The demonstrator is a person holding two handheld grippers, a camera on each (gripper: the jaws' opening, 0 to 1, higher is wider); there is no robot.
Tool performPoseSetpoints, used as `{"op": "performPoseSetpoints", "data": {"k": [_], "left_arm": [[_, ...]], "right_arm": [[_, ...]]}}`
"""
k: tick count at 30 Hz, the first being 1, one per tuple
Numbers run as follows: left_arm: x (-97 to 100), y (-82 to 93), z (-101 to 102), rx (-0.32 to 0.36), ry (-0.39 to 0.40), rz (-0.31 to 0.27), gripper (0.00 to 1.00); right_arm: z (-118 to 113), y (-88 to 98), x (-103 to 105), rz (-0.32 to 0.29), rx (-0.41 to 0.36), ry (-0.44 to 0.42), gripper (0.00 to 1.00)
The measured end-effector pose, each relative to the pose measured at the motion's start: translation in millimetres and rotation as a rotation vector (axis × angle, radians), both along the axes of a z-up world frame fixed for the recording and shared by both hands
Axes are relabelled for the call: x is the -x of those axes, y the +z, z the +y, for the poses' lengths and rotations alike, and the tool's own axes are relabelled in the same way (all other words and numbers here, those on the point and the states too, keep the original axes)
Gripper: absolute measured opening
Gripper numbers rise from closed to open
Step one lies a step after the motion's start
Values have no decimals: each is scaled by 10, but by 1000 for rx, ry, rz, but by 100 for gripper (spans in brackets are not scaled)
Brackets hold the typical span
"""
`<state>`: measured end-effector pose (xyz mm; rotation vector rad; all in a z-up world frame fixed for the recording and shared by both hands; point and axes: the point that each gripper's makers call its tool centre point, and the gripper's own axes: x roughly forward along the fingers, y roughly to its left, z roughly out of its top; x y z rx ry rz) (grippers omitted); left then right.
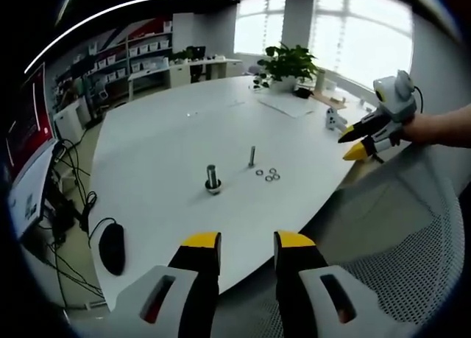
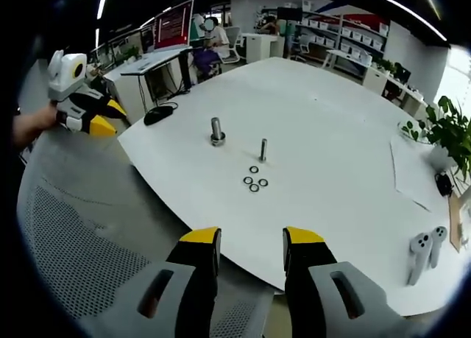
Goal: Place the washer onto the threaded stud by aligning its center hole with the stud, sliding it down to the base, and recovering from edge contact or off-axis alignment until the washer reaches the visible bottom stop.
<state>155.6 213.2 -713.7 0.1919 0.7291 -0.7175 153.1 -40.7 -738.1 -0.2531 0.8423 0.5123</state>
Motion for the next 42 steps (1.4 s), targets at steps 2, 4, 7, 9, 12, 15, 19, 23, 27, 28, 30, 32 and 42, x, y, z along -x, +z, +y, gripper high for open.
{"op": "performPoseSetpoints", "data": {"k": [2, 4, 7, 9, 12, 15, 19, 23, 27, 28, 30, 32, 42], "left_arm": [[-17, 1, 12, 10, 10, 11, 27], [-13, 8, 9, 24, 17, 17, 27], [0, -2, -3, 14, 10, 15, 27], [-1, -2, -5, 11, 8, 16, 27], [-22, 16, 16, 18, 16, 10, 27], [-5, -1, 27, 27, 25, 23, 28], [-8, 0, 21, 14, 17, 14, 27], [-12, -12, 46, 19, 27, 23, 27], [-2, -23, 28, 9, 16, 22, 27], [1, -34, 39, 1, 16, 24, 27], [-3, -32, 48, 5, 21, 24, 26], [-16, -22, 56, 8, 27, 20, 26], [-13, -36, 61, 3, 27, 26, 25]], "right_arm": [[-7, 3, -2, 2, -7, -9, 36], [-15, -20, 12, 15, -6, -13, 36], [-4, -66, 42, 39, 2, -2, 36], [-4, -88, 46, 52, 8, 6, 36], [13, -47, 23, 37, 20, 15, 36], [78, -40, 12, 36, 44, 56, 36], [103, -84, 22, 51, 92, 106, 35], [118, -83, -127, 52, 89, 105, 35], [200, -163, -368, 62, 38, 60, 33], [225, -223, -429, 68, 42, 63, 33], [264, -302, -492, 75, 47, 71, 33], [301, -406, -549, 98, 50, 79, 33], [428, -734, -757, 154, 56, 81, 30]]}}
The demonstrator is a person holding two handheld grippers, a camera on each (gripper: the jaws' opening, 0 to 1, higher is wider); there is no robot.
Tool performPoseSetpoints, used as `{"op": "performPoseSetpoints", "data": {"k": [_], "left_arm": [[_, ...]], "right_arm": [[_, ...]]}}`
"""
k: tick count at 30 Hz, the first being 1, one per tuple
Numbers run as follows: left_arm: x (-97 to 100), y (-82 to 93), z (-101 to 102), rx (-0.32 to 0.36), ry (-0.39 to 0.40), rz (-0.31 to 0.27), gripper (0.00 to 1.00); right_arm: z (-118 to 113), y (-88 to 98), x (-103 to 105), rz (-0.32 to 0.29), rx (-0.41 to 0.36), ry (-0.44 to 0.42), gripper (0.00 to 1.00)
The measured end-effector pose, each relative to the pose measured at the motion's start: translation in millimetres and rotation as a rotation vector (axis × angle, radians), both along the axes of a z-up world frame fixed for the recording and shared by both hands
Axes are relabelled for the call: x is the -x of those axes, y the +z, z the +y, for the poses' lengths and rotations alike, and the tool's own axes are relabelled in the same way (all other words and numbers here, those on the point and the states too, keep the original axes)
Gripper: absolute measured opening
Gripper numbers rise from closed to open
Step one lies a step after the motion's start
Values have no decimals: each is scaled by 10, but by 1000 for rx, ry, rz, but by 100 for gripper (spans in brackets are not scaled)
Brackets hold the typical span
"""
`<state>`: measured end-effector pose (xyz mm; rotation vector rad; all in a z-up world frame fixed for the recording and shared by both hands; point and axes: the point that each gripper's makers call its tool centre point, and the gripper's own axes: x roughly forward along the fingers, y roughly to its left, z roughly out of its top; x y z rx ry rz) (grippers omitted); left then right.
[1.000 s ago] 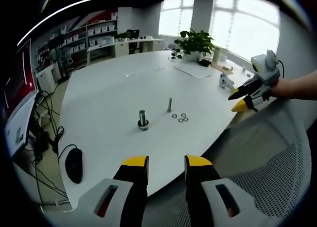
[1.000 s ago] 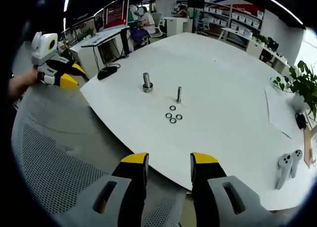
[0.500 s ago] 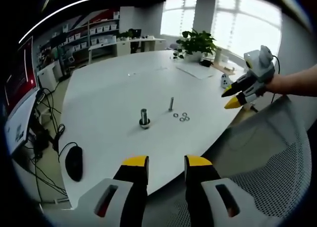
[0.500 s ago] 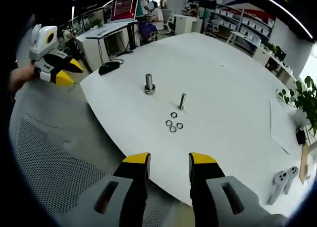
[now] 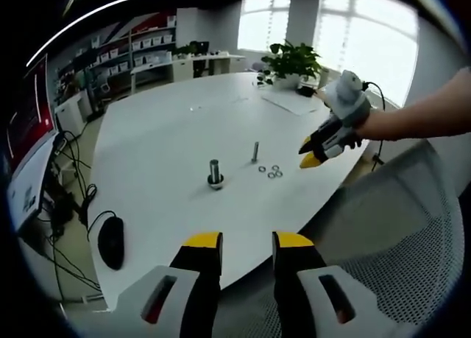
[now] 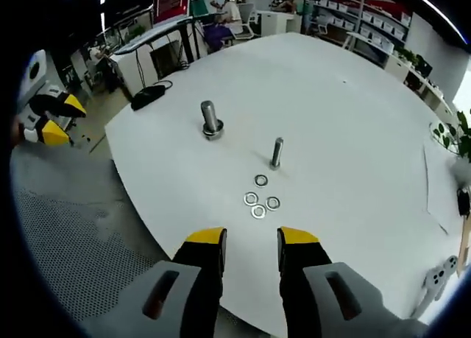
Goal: Place the washer onto the threaded stud by aligning its center hole with the stud, sliding it down to the base, and recovering from edge contact or off-axis alignment until the washer reaches the visible bottom stop.
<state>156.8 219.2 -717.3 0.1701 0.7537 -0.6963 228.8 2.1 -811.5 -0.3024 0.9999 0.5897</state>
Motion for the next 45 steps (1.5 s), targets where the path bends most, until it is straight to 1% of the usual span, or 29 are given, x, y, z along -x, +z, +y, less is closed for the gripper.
{"op": "performPoseSetpoints", "data": {"k": [2, 4, 6, 11, 13, 16, 20, 22, 26, 31, 34, 37, 38, 39, 40, 41, 45], "left_arm": [[19, -20, -9, -5, -9, 9, 25], [16, -21, -4, -11, -12, 4, 25], [-2, -4, 7, -2, -1, -1, 25], [7, -36, 17, -11, 0, 13, 25], [3, -30, 12, -12, -2, 9, 25], [6, -39, 20, -15, 1, 12, 25], [0, -35, 26, -15, 5, 8, 25], [1, -35, 24, -18, 5, 8, 25], [4, -45, 24, -23, 2, 11, 25], [2, -45, 23, -22, 3, 14, 25], [4, -53, 25, -25, 2, 17, 25], [2, -53, 27, -23, 4, 18, 25], [2, -54, 28, -24, 4, 19, 25], [2, -56, 29, -25, 4, 20, 25], [3, -57, 28, -25, 3, 21, 25], [6, -57, 27, -25, 2, 22, 25], [12, -65, 28, -30, 0, 26, 25]], "right_arm": [[21, -63, -20, 17, -1, -7, 30], [34, -125, -41, 27, 8, -8, 30], [51, -190, -65, 45, 6, -10, 30], [93, -278, -121, 57, 18, 4, 29], [74, -337, -138, 65, 37, 11, 28], [59, -404, -148, 94, 34, -7, 28], [87, -420, -184, 99, 31, -12, 27], [80, -451, -183, 103, 49, 4, 26], [77, -493, -185, 115, 59, 16, 25], [87, -541, -154, 125, 88, 59, 24], [79, -552, -180, 114, 99, 73, 23], [80, -549, -194, 118, 96, 70, 22], [76, -551, -197, 115, 109, 88, 22], [64, -554, -202, 105, 143, 135, 21], [74, -550, -195, 100, 161, 174, 21], [102, -549, -186, 101, 163, 201, 20], [117, -565, -205, 129, 175, 220, 19]]}}
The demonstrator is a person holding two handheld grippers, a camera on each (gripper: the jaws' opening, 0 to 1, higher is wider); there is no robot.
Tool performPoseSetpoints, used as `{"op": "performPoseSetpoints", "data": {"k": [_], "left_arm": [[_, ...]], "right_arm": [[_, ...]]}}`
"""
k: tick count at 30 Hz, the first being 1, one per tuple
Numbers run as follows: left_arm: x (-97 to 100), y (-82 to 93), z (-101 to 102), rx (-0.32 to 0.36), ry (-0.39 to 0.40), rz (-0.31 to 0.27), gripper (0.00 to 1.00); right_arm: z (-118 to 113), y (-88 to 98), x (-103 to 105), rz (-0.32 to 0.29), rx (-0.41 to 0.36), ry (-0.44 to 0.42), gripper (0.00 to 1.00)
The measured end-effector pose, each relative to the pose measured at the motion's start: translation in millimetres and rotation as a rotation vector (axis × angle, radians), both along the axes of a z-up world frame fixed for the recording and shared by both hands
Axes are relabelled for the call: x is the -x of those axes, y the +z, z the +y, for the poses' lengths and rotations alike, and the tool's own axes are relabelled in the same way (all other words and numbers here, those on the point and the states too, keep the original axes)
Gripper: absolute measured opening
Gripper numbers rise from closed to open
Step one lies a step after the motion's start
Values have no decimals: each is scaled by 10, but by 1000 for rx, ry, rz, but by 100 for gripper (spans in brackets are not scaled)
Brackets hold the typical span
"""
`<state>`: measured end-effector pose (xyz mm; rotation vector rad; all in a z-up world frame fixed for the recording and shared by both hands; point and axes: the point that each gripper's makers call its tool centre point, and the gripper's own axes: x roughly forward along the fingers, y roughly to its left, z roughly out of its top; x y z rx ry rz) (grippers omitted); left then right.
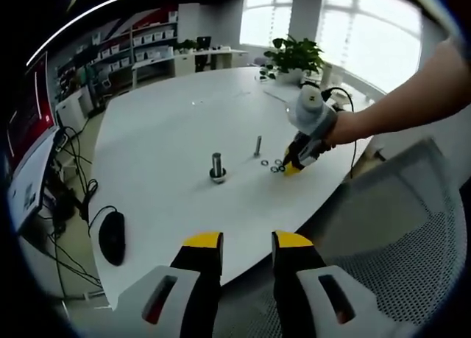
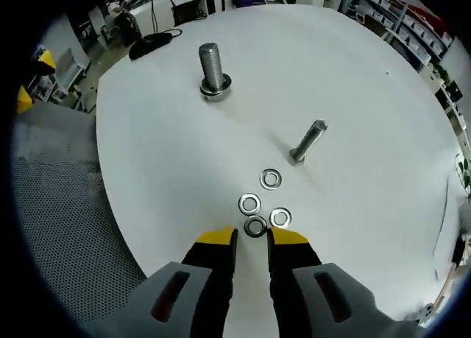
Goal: Place the washer onto the threaded stud by aligning its center hole with the stud, sliding it down to the base, and recovering from edge contact or off-axis alignment until the washer reaches the visible bottom stop.
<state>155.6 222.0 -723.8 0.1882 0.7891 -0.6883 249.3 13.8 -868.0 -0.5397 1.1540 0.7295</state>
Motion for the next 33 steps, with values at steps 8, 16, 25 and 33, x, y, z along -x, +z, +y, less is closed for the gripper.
{"op": "performPoseSetpoints", "data": {"k": [8, 16, 25, 33], "left_arm": [[6, -8, 0, -1, -1, 2, 25], [2, -14, 13, -8, 4, 0, 24], [-1, -19, 17, -15, 3, -2, 24], [-3, -26, 25, -19, 6, 2, 24]], "right_arm": [[25, 1, 1, 45, 47, 95, 20], [24, -6, -8, 62, 74, 120, 20], [13, -12, -9, 94, 126, 149, 18], [3, -18, -23, 89, 137, 164, 16]]}}
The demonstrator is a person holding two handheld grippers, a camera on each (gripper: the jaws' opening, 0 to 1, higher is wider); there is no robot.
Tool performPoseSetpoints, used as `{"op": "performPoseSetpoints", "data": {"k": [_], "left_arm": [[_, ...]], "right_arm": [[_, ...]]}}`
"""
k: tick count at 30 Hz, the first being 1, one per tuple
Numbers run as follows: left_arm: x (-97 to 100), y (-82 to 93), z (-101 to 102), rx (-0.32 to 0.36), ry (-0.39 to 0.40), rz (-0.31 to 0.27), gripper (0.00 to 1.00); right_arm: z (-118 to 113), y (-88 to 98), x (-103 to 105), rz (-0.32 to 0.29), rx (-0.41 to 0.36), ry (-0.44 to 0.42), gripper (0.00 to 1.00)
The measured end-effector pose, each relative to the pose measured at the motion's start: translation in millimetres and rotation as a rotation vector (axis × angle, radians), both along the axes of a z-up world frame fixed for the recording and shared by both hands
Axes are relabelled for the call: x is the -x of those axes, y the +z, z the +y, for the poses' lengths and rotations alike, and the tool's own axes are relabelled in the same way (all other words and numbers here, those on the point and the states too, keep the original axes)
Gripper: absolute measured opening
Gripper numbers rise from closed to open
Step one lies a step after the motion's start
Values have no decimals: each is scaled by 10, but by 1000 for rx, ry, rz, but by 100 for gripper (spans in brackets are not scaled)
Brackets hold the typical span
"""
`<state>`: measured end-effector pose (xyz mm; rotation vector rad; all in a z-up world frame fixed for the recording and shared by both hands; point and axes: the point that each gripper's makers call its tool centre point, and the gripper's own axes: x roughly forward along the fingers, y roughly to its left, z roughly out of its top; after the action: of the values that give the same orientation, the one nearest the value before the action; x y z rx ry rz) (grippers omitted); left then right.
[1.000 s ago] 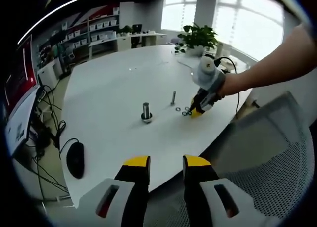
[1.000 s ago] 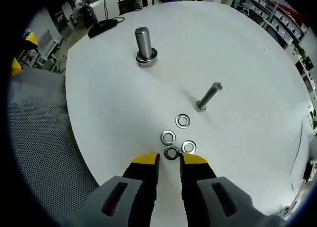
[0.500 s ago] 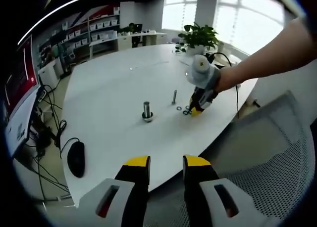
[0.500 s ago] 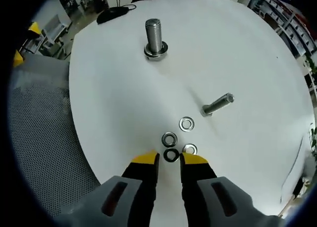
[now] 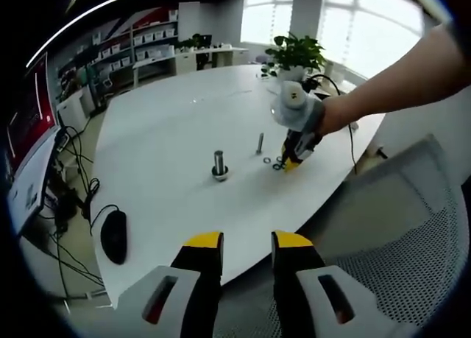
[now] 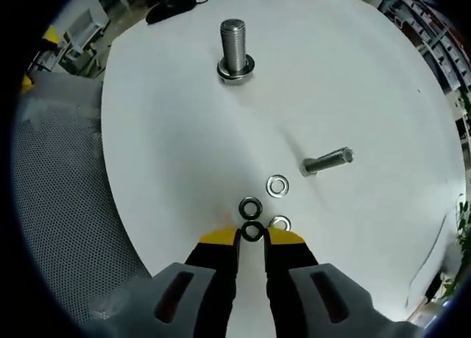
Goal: Place the washer onto the threaded stud by aligning its center hole with the stud, sliding it down to the base, and recovering from edge contact or off-axis alignment until the washer reaches the visible bottom stop.
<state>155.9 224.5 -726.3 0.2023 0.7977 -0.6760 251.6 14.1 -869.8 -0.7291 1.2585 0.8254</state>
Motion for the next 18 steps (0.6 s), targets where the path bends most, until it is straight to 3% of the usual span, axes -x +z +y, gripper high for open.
{"op": "performPoseSetpoints", "data": {"k": [18], "left_arm": [[-11, -4, 18, -2, 6, 2, 24]], "right_arm": [[4, 13, 12, -35, -46, -49, 13]]}}
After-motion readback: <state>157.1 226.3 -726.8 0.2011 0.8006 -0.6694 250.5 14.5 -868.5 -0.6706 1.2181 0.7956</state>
